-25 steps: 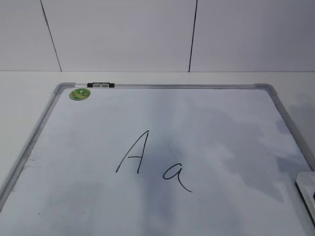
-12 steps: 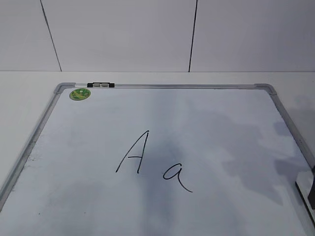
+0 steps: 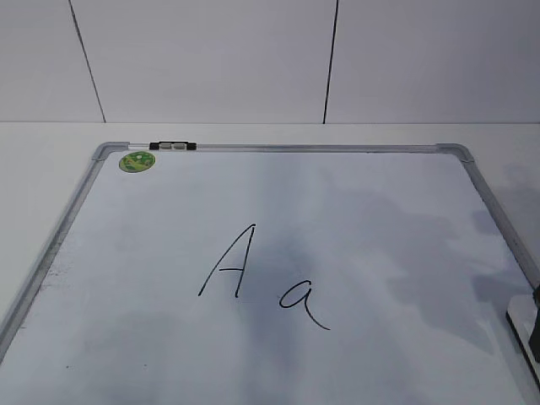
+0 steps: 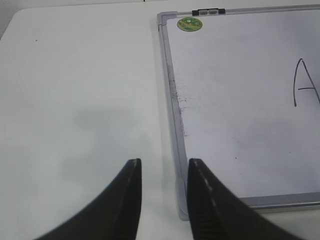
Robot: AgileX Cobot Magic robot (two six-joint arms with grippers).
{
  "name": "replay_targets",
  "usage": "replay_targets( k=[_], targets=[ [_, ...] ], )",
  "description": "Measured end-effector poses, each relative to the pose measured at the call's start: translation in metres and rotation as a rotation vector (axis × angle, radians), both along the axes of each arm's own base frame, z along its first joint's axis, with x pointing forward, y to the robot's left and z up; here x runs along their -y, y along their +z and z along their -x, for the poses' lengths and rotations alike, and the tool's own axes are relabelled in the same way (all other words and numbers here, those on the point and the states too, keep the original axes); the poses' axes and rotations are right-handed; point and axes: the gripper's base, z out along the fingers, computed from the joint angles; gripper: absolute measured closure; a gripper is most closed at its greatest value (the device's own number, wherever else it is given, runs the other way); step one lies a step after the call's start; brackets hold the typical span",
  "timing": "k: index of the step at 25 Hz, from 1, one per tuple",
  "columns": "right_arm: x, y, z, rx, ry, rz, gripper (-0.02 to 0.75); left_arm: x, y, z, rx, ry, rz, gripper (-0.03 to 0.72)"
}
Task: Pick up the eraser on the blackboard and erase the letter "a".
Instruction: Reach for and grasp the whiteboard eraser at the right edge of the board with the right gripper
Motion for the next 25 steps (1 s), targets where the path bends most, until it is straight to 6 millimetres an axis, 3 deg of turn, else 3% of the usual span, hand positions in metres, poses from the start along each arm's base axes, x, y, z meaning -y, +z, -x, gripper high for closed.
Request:
replay_targets(
  k=[25],
  targets=[
    [0.000, -0.016, -0.008, -0.034, -0.002, 0.001, 0.064, 0.000, 0.000, 0.000, 0.000, 0.000, 0.000, 0.453]
  ],
)
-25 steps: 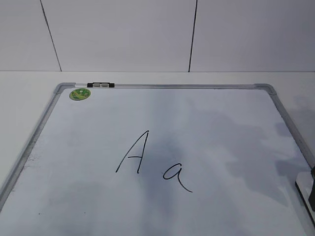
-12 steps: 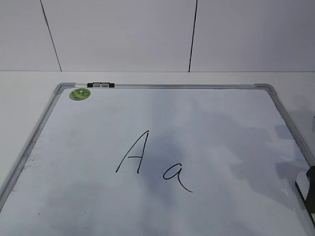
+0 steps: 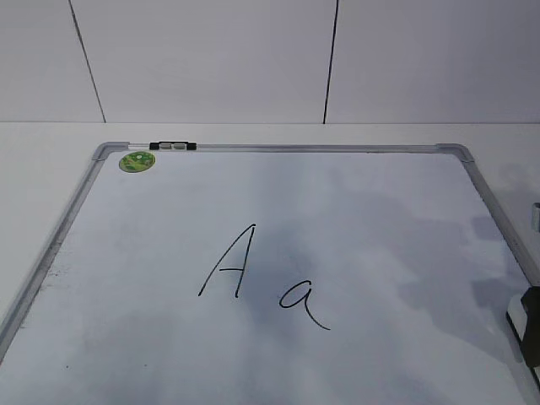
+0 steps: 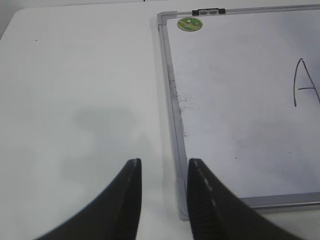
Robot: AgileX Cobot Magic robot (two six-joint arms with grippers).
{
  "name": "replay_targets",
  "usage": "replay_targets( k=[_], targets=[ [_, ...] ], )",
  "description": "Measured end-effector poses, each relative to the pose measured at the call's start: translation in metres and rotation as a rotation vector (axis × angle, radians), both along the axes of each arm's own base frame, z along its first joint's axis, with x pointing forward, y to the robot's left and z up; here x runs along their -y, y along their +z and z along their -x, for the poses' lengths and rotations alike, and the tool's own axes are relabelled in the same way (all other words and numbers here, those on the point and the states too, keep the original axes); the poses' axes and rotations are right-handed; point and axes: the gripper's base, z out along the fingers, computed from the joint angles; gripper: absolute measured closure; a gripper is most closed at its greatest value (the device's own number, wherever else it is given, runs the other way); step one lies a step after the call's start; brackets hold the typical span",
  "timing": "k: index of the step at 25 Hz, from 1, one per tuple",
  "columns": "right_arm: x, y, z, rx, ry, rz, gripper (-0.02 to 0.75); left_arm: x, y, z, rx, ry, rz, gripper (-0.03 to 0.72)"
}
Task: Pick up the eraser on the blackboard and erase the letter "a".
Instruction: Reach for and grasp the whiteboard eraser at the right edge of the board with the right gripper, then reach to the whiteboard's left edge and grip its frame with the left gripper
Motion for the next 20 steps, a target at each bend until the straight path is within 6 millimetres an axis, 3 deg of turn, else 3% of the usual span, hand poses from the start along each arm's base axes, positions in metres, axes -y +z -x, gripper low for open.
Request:
replay_targets(
  k=[20],
  targets=[
    [-0.0007, -0.0060, -0.0020, -0.021, -0.007, -0.008, 0.104, 0.0000, 0.0000, 0.0000, 0.000, 0.000, 0.000, 0.453]
  ],
)
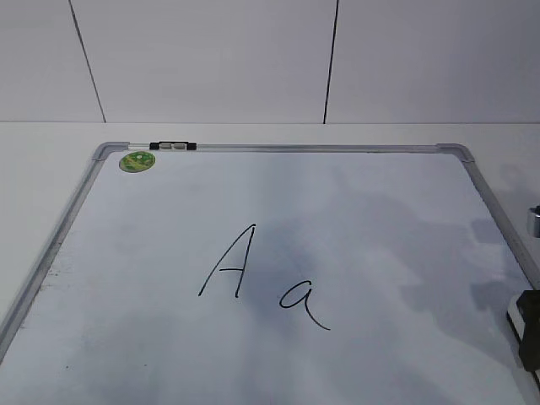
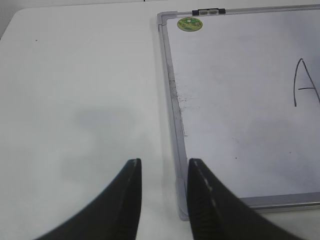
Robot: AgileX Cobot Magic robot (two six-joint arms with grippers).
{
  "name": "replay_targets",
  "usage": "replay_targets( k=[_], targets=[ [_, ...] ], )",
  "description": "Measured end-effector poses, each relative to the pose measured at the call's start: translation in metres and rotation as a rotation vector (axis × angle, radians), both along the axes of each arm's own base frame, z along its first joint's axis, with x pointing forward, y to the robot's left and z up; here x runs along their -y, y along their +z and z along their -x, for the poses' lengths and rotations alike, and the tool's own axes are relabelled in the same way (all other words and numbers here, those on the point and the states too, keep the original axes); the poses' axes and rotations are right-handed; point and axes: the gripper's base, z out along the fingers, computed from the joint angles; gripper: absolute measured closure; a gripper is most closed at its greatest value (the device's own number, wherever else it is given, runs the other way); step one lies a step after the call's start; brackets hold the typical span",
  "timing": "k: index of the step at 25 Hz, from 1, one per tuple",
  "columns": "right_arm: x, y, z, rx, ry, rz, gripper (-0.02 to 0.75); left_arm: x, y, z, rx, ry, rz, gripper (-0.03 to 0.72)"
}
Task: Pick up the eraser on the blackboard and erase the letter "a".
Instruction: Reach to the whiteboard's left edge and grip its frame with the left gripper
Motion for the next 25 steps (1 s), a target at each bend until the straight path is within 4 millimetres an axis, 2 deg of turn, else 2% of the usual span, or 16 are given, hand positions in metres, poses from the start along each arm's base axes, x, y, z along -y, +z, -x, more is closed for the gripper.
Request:
replay_targets(
  k=[5, 25],
  targets=[
    [0.0000, 0.0000, 0.0000, 0.000, 0.000, 0.000, 0.139, 0.0000, 0.0000, 0.0000, 0.000, 0.000, 0.000, 0.454],
    [0.0000, 0.0000, 0.0000, 0.000, 0.000, 0.000, 0.182, 0.0000, 0.0000, 0.0000, 0.000, 0.000, 0.000, 0.454]
  ],
)
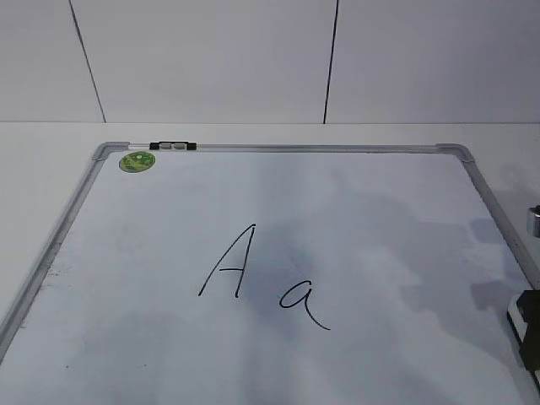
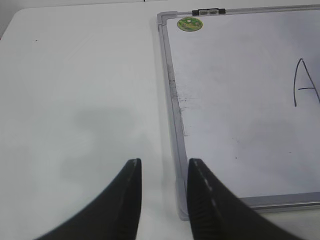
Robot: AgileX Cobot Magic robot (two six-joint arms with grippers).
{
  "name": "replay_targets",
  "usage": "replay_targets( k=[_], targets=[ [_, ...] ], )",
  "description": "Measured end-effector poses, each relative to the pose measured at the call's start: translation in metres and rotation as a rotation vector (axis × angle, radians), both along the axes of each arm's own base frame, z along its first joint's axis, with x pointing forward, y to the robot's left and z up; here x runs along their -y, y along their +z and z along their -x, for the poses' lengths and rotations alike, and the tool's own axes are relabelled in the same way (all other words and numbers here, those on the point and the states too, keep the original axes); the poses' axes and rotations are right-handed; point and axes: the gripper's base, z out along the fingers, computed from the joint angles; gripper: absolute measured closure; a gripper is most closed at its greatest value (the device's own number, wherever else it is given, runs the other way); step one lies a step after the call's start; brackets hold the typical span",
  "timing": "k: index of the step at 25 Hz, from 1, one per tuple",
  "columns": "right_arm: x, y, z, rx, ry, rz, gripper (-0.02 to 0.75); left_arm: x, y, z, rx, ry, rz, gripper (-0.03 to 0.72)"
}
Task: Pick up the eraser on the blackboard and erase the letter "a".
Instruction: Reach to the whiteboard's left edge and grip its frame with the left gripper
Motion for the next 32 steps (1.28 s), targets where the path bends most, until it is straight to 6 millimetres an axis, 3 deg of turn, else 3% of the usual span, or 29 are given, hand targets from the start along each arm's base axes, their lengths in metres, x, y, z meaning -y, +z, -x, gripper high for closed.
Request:
replay_targets(
  k=[14, 32],
  targets=[
    [-0.001, 0.002, -0.002, 0.003, -0.014, -0.010, 0.182, 0.000, 0.000, 0.000, 0.000, 0.000, 0.000, 0.454],
    [-0.005, 0.044, -0.022, -0.027, -0.014, -0.051, 0.183, 0.000, 0.000, 0.000, 0.000, 0.000, 0.000, 0.454]
  ],
)
